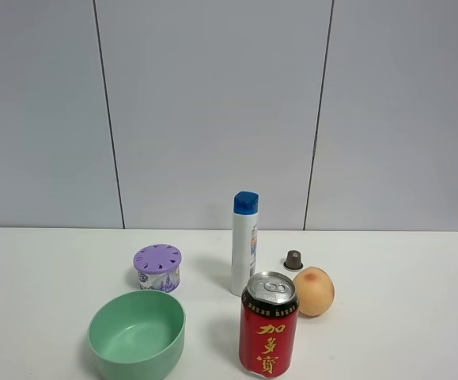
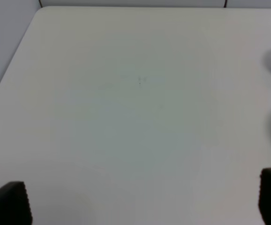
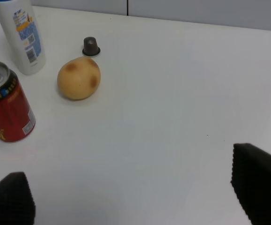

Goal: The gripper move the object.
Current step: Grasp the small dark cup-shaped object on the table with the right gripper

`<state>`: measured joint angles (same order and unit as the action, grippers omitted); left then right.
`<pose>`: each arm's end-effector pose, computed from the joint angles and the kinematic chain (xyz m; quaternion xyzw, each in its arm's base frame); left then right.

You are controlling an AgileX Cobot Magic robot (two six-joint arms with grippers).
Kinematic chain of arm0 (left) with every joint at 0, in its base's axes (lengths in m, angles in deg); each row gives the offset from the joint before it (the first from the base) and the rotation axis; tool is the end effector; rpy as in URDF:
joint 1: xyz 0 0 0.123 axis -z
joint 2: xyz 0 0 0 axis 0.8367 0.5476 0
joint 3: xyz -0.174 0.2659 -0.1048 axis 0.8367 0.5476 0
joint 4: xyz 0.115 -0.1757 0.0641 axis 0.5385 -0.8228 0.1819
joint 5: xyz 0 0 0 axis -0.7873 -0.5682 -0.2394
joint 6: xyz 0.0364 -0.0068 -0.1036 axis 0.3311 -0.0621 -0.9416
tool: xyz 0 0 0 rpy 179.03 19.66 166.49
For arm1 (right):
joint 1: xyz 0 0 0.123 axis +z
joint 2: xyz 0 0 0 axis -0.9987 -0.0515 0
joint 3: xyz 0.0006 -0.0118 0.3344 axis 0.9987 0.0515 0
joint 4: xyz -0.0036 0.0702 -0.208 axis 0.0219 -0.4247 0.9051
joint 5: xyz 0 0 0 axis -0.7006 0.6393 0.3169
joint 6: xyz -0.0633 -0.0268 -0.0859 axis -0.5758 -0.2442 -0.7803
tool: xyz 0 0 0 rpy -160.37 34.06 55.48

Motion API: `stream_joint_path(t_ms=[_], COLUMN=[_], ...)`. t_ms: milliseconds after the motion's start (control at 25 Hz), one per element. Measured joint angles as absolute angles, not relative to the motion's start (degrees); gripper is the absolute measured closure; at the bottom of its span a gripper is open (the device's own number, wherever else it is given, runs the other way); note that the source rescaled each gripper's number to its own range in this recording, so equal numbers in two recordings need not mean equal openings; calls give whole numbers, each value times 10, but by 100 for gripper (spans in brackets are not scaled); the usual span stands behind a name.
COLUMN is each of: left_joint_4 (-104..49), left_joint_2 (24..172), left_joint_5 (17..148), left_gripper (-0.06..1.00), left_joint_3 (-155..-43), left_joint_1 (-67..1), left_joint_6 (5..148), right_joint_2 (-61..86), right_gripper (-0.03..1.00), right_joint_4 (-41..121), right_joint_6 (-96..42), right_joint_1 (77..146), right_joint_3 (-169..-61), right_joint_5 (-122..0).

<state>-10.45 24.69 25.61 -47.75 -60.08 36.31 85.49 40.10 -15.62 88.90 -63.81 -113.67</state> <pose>-0.0672 0.0023 0.2510 -0.0723 0.8515 0.0183 0.5190 -0.0692 0.0114 0.2540 -0.1035 0.8465 0.0262 0.5216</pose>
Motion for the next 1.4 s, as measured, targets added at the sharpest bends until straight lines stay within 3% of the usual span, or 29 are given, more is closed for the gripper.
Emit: stream_joint_path(t_ms=[1400], left_joint_4=[-105], left_joint_2=[247], left_joint_5=[256], left_gripper=[-6], left_joint_3=[-477], left_joint_1=[-601], left_joint_6=[363], right_joint_2=[855], right_gripper=[16], right_joint_4=[401], right_joint_6=[-156], right_joint_1=[889], right_joint_3=[-638], right_joint_5=[-1137])
